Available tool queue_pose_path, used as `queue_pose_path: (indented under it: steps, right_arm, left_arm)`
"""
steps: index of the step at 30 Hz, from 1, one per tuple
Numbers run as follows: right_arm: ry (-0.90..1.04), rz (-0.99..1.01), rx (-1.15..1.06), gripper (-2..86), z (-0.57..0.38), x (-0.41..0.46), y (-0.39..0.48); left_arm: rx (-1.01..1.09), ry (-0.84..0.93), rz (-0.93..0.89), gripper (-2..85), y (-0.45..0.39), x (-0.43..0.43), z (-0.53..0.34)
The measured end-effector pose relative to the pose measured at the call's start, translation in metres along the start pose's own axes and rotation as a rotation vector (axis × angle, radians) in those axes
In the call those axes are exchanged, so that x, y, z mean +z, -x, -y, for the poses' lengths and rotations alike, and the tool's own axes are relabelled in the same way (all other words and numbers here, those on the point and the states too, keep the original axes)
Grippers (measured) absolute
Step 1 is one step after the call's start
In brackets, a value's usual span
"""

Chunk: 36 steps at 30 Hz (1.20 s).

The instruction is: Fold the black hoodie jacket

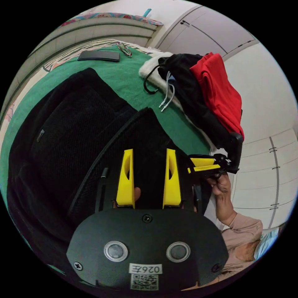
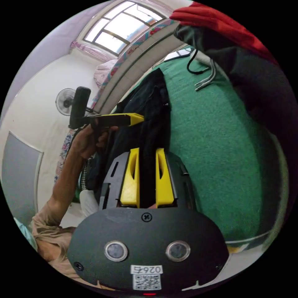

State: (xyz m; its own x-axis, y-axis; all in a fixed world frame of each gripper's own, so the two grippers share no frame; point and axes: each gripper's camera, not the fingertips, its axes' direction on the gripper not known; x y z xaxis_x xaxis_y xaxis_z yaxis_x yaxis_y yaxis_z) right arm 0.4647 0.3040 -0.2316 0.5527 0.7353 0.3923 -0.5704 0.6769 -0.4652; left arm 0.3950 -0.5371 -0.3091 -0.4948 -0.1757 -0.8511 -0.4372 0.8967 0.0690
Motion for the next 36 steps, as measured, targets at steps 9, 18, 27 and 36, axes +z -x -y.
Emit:
queue_pose_path:
  steps: [9,18,27,36]
  right_arm:
    - [-0.052,-0.154,-0.346,1.3,-0.007,0.007,0.085]
    - [-0.067,-0.109,-0.391,-0.2,-0.004,0.015,0.123]
    - [-0.143,0.296,-0.428,0.0,0.014,0.029,0.186]
    - [0.052,0.559,-0.601,-0.6,0.036,0.16,0.341]
  left_arm:
    - [0.004,0.15,-0.145,29.5,-0.009,-0.022,0.032]
    - [-0.02,0.193,0.177,6.3,-0.013,-0.088,0.025]
    - [-0.06,-0.184,-0.091,5.3,0.037,-0.296,-0.082]
    - [-0.061,-0.518,-0.091,5.4,0.108,-0.518,-0.303]
